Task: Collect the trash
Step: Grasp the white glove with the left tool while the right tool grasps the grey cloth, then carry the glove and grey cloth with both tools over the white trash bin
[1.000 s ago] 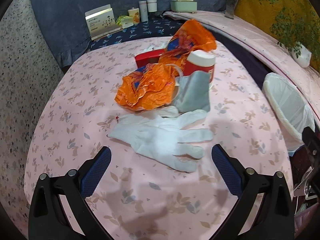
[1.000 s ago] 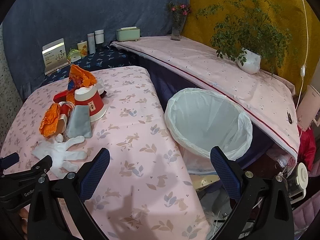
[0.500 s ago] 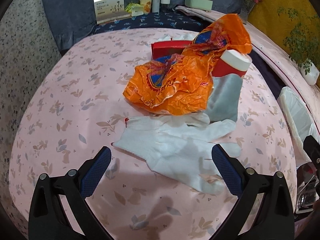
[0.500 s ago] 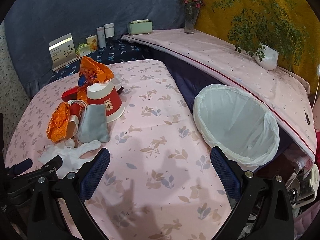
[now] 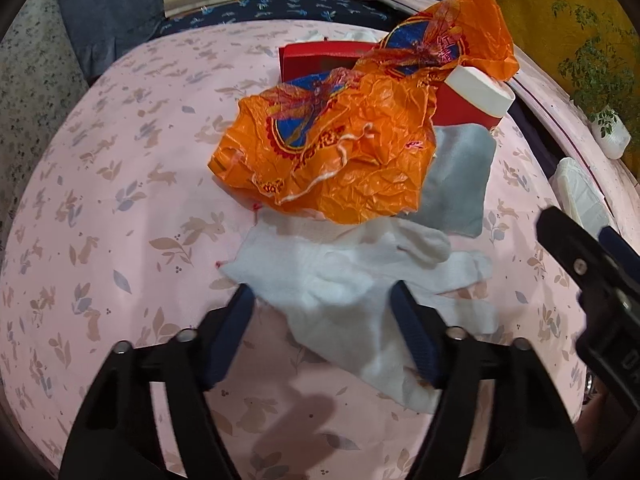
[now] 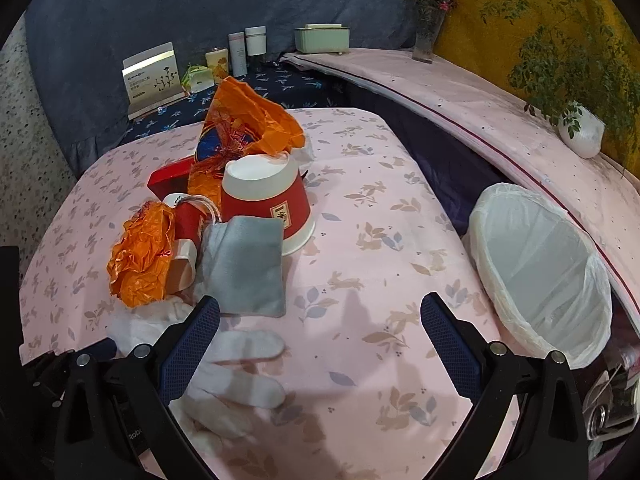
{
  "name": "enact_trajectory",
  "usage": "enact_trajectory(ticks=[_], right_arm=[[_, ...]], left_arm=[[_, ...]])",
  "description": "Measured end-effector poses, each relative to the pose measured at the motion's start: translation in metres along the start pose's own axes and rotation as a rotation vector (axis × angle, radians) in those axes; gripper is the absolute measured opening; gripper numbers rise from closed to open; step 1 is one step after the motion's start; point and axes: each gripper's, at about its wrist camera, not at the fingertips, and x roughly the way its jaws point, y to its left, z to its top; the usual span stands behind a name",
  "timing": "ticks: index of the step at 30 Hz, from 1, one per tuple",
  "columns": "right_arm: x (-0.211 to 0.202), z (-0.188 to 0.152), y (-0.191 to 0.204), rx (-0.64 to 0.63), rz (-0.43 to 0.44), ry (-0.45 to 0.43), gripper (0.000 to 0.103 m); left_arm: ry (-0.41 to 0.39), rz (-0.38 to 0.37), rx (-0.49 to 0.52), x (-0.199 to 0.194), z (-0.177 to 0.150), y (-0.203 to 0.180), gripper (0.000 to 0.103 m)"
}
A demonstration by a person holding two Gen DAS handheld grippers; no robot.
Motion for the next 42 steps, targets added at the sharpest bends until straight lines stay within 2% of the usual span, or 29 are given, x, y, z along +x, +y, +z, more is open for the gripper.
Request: enact_trajectory(ticks=[1,3,5,9,12,13,16,18,19,21,24,26,32,42], right_arm=[[0.004,0.001,0.003,0.0,0.009,0.006,0.096],[0.012,0.004,0.006,0.004,0.026,0.016,0.096],[0.02,0.007,0.01,0.011,0.043,0.03,0.096],[0.039,0.011,0.019,0.011,0.066,0.064,0.087],[0.051,0.013,0.025,0.016,0.088,0.09,0.079],[0.055,0.013,0.027,0.02,0.098,0.099,0.077],[0.064,0.014,0.031,0.027,0.127,0.122,0.063],[0.069,0.013,0.035,0.022,0.142,0.135,0.045],[0.07,0.012,0.036,0.018,0.147,0.142,0.041],[0.069,0.011,0.038,0.016,0.161,0.149,0.023],[0.065,0.007,0.038,0.013,0.177,0.15,0.012],[0.058,0.006,0.037,0.012,0.182,0.139,0.008],[0.031,0.004,0.026,0.017,0.184,0.094,0.007],[-0.019,0.006,-0.018,0.076,0.154,-0.01,0.007]], left_arm=[[0.005,-0.004,-0.003,0.001,0.0,0.001,0.055],[0.013,-0.016,-0.003,0.002,-0.001,0.004,0.041],[0.016,-0.024,0.006,0.002,0.001,0.005,0.031],[0.018,-0.031,0.018,0.0,0.004,0.005,0.01],[0.011,-0.021,0.019,0.0,0.007,0.008,0.006],[0.008,-0.022,0.017,-0.001,0.008,0.01,0.005],[0.008,-0.027,0.012,-0.002,0.011,0.015,0.004],[0.009,-0.023,0.013,-0.002,0.013,0.017,0.004],[0.009,-0.021,0.013,-0.003,0.012,0.017,0.004],[0.008,-0.02,0.01,-0.004,0.012,0.018,0.004],[0.003,-0.017,0.009,-0.007,0.011,0.019,0.004],[-0.001,-0.018,0.009,-0.011,0.01,0.019,0.004],[-0.03,-0.022,0.022,-0.026,0.006,0.013,0.003],[-0.113,-0.054,0.094,-0.066,-0.002,-0.023,0.003]])
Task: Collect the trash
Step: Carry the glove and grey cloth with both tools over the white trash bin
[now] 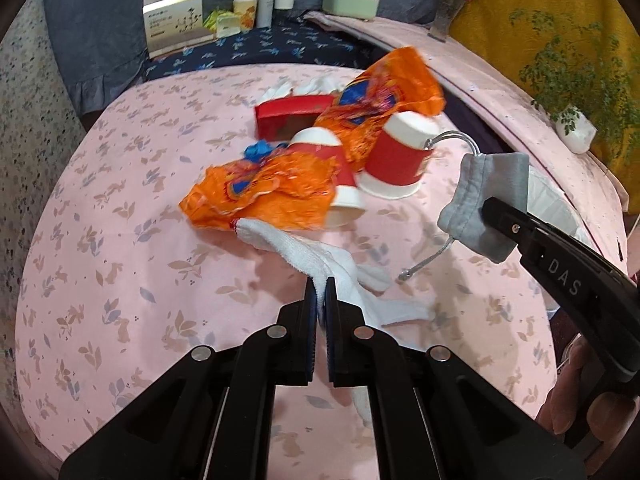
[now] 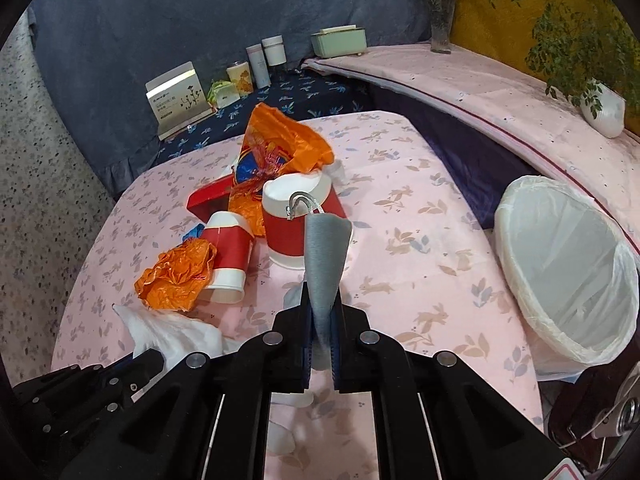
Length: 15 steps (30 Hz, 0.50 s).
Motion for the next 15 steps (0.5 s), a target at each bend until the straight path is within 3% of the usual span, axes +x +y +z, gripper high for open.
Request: enact_trajectory(ticks=[15], right_arm=[[-0.049,-0.001,-0.085,0.12,-0.114,-0.1,0.007]], left_arm=[[-0.108,-0.103,0.171,-0.031,0.031,-0.102,0.003]])
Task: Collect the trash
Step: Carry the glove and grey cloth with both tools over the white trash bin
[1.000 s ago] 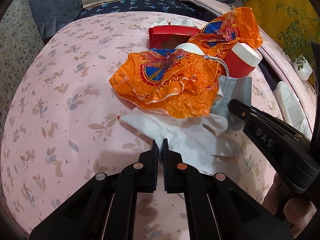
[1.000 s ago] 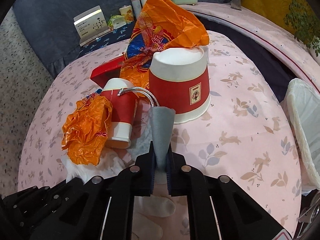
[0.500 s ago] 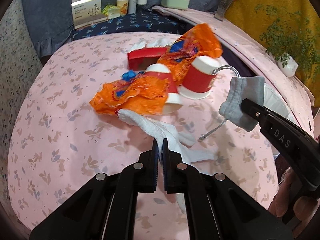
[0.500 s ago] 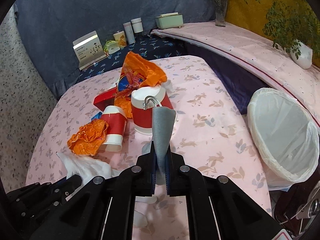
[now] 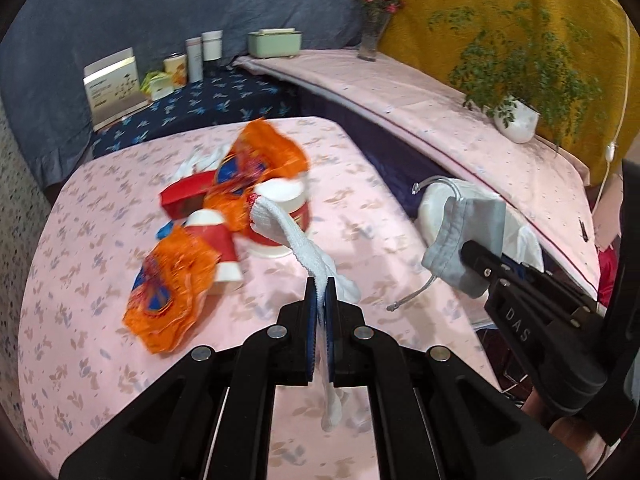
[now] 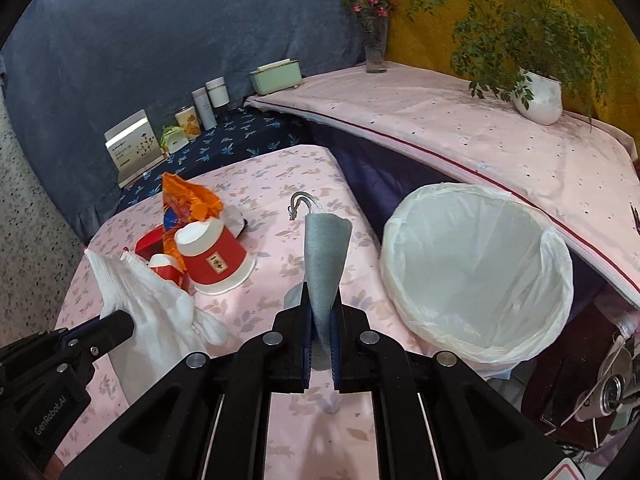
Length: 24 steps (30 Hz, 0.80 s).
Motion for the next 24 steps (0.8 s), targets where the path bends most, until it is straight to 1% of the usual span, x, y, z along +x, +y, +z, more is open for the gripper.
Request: enact_trajectory(ticks=[8,16,20,24], right_arm=[[-0.001,0.008,-0.048,0.061,-0.078,-0.024,0.007],[0.011,0.013,-0.098,0.128,-0.137,-0.016,0.007],[0.017,0.015,-0.115,0.153,-0.163,-0.005,0.007],[0.022,0.017,-0.13,0.178,-0.179,0.0,0.008]], left_arm=[[-0.02,-0.061,0.068,0.013,0.028,-0.047,0.003],[-0.039,-0.115,0.133,0.032,0.062,-0.098,0.003],[-0.06,-0.143,0.169,0.039,0.078,-0.127,0.004],[-0.053,-0.172,0.189,0.05,0.087,-0.147,0.004]])
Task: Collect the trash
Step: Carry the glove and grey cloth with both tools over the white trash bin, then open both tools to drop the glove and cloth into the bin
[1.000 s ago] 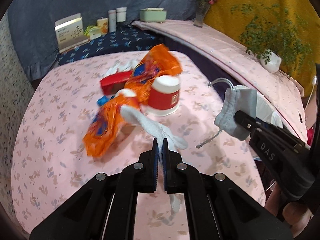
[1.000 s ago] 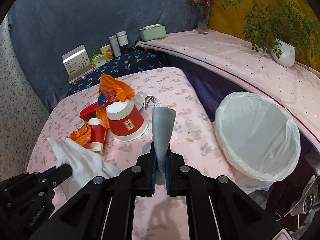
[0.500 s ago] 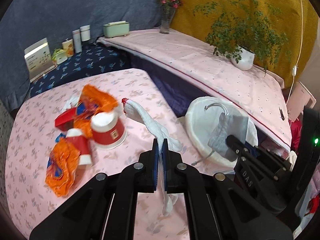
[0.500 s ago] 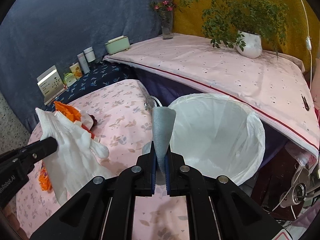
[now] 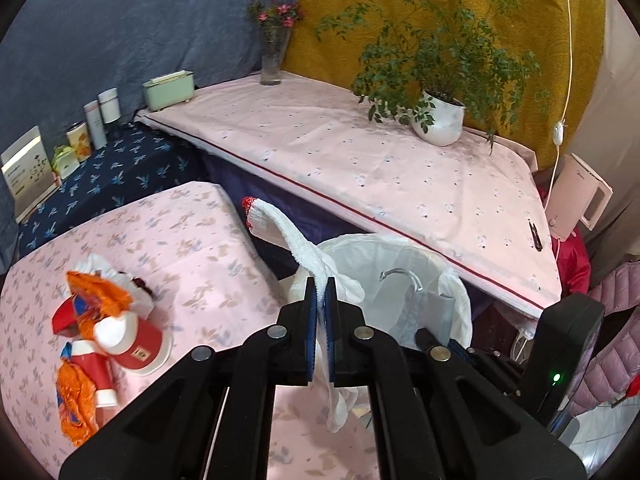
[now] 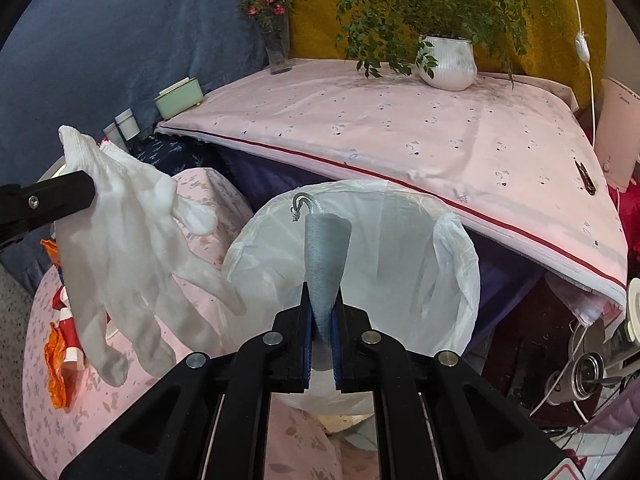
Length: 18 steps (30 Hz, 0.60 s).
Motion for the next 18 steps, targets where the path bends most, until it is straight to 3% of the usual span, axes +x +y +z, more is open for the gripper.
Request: enact_trajectory(ticks=[7,8,9,11,14,18], right_arm=[[0.008,0.008,-0.01,0.023,-0.022,-0.004,0.014],[0.008,0.009,-0.011,0.026,-0.024,-0.005,0.022],[0.007,0.009,-0.012,0.031,-0.028,-0.009,0.032],[0.005,0.009,-0.013,0.038,-0.044,-0.022,0.046],[-0.001,0.009,-0.014,0.042,-0.072,-0.043,0.056],[-0.006,0.009,-0.013,0.044,-0.074,-0.048,0.059]], left_arm=[[0.004,-0.035,0.003,0.017,0.01,-0.012,0.005],[0.01,-0.032,0.002,0.02,0.011,-0.013,0.011],[0.015,-0.027,0.002,0.022,0.011,-0.014,0.027],[0.003,-0.008,-0.009,0.022,0.01,-0.013,0.047],[-0.017,0.009,-0.003,0.019,0.009,-0.011,0.053],[-0.01,0.028,-0.011,0.018,0.006,-0.004,0.055]])
